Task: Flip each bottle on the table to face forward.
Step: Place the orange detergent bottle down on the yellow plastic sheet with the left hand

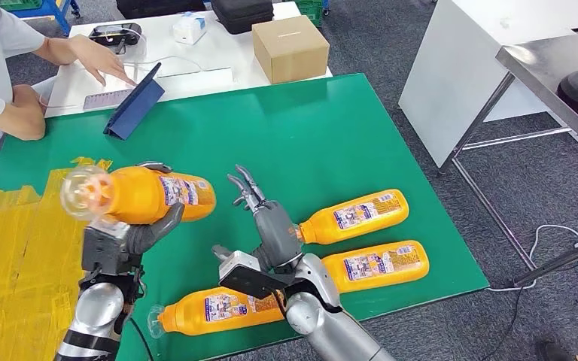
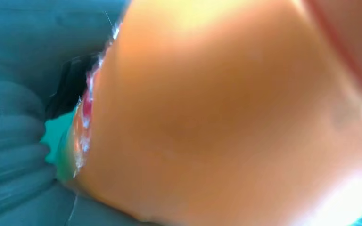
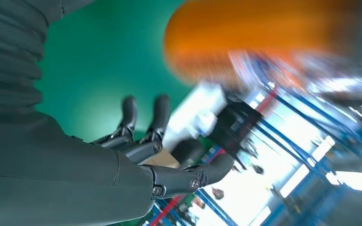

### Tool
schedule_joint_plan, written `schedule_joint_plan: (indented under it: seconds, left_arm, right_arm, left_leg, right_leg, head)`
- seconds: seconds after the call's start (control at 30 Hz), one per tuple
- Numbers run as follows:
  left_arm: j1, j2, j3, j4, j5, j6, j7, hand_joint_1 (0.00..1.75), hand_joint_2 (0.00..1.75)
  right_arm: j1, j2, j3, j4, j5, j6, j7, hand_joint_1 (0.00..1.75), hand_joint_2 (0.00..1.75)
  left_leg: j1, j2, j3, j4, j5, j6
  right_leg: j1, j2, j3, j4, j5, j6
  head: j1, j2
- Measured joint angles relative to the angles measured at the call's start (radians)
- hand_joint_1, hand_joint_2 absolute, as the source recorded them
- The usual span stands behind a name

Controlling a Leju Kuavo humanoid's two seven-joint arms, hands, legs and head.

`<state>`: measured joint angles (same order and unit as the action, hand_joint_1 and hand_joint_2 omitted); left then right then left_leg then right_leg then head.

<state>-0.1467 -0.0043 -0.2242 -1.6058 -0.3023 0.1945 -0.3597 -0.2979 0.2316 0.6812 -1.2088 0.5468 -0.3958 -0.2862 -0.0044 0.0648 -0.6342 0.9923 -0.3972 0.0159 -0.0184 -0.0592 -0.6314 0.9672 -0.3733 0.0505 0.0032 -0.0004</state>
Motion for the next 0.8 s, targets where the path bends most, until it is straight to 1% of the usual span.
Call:
schedule_joint_plan:
  seconds: [0.07,0.13,0.2,0.3,0.4,0.53,0.6,0.67,0.8]
  left_arm:
    - [-0.016,0.015,0.015,-0.002,-0.187,0.116,0.038,1.75,1.75]
    - [-0.03,0.033,0.038,-0.003,-0.352,0.195,0.086,1.75,1.75]
    - [-0.039,0.054,0.059,-0.005,-0.504,0.24,0.136,1.75,1.75]
    - [-0.047,0.092,0.083,-0.007,-0.693,0.259,0.211,1.75,1.75]
    - [-0.053,0.122,0.098,-0.007,-0.797,0.264,0.256,1.75,1.75]
    - [-0.062,0.166,0.101,-0.007,-1.065,0.254,0.38,1.75,1.75]
    - [-0.071,0.191,0.099,-0.006,-1.157,0.23,0.426,1.75,1.75]
    - [-0.087,0.213,0.097,-0.001,-1.213,0.188,0.459,1.75,1.75]
    - [-0.144,0.258,0.073,0.048,-1.257,0.057,0.511,1.75,1.75]
  right_arm:
    - [0.035,-0.018,-0.016,-0.093,0.009,-0.022,-0.015,0.0,1.75]
    - [0.072,-0.038,-0.031,-0.189,0.05,-0.071,-0.029,0.0,1.75]
    - [0.105,-0.058,-0.043,-0.277,0.084,-0.113,-0.035,0.0,1.75]
    - [0.148,-0.085,-0.06,-0.382,0.124,-0.153,-0.036,0.0,1.75]
    - [0.176,-0.103,-0.074,-0.452,0.157,-0.18,-0.037,0.0,1.75]
    - [0.206,-0.117,-0.088,-0.51,0.212,-0.242,-0.032,0.0,1.75]
    - [0.222,-0.124,-0.1,-0.542,0.221,-0.273,-0.031,0.0,1.75]
    - [0.237,-0.13,-0.111,-0.573,0.227,-0.288,-0.035,0.0,1.75]
    - [0.257,-0.134,-0.125,-0.625,0.234,-0.29,-0.059,0.0,1.75]
  left_leg:
    - [0.0,0.0,0.0,0.0,0.0,0.0]
    - [0.0,0.0,0.0,0.0,0.0,0.0]
    - [0.0,0.0,0.0,0.0,0.0,0.0]
    - [0.0,0.0,0.0,0.0,0.0,0.0]
    - [0.0,0.0,0.0,0.0,-0.001,-0.001]
    - [0.0,0.0,0.0,0.0,0.0,-0.001]
    - [0.0,0.0,0.0,0.0,0.0,-0.001]
    - [0.0,0.0,0.0,0.0,0.0,-0.001]
    - [0.0,0.0,0.0,0.0,0.0,-0.001]
  right_leg:
    - [0.0,0.0,0.0,0.0,0.0,0.0]
    - [0.0,0.0,0.0,0.0,0.0,0.0]
    - [0.0,0.0,0.0,0.0,0.0,0.0]
    - [0.0,0.0,0.0,0.0,0.0,0.0]
    - [0.0,0.0,0.0,0.0,0.0,0.0]
    - [0.0,0.0,0.0,0.0,0.0,0.0]
    - [0.0,0.0,0.0,0.0,0.0,0.0]
    - [0.0,0.0,0.0,0.0,0.0,0.0]
    - [0.0,0.0,0.0,0.0,0.0,0.0]
  head:
    - [0.0,0.0]
    - [0.0,0.0]
    - [0.0,0.0]
    - [0.0,0.0]
    - [0.0,0.0]
    - [0.0,0.0]
    - [0.0,0.0]
    - [0.0,0.0]
    - [0.0,0.0]
